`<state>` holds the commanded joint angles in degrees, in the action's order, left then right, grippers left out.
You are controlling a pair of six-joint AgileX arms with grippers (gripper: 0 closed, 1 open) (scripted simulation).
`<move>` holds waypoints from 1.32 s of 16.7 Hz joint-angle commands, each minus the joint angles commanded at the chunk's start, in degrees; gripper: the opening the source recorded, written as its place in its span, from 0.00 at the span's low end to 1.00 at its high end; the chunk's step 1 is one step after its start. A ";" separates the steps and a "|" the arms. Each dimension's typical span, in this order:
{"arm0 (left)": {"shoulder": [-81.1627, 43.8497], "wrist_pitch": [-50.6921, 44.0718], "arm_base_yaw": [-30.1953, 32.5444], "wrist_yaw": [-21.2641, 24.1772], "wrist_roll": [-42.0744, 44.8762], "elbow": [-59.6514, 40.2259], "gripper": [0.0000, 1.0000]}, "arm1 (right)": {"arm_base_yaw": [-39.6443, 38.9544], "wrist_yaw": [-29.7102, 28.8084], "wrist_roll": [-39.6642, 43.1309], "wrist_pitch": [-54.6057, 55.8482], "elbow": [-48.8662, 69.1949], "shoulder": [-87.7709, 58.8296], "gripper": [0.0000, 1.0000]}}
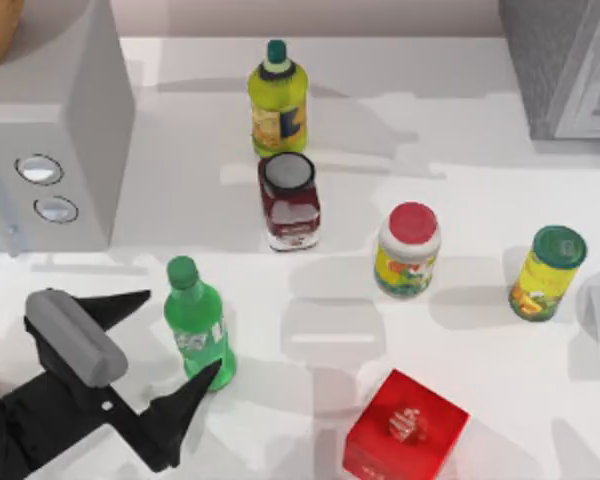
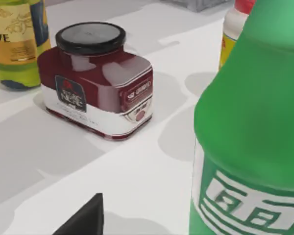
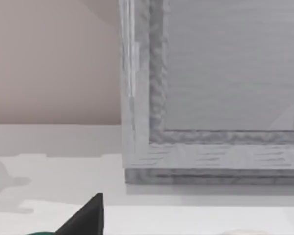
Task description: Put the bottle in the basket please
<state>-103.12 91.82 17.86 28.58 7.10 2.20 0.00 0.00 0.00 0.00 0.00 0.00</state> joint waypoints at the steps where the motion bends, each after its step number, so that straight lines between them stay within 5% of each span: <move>1: -0.71 0.05 0.70 -0.69 -0.15 -0.73 1.00 | 0.00 0.00 0.00 0.00 0.00 0.00 1.00; 11: -8.23 0.49 8.37 -8.05 -2.00 -8.79 1.00 | 0.00 0.00 0.00 0.00 0.00 0.00 1.00; 17: -8.61 0.52 8.87 -8.50 -2.10 -9.16 1.00 | 0.00 0.00 0.00 0.00 0.00 0.00 1.00; 22: -8.61 0.52 8.87 -8.50 -2.10 -9.16 0.62 | 0.00 0.00 0.00 0.00 0.00 0.00 1.00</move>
<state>-111.73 92.34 26.72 20.08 5.00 -6.96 0.00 0.00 0.00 0.00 0.00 0.00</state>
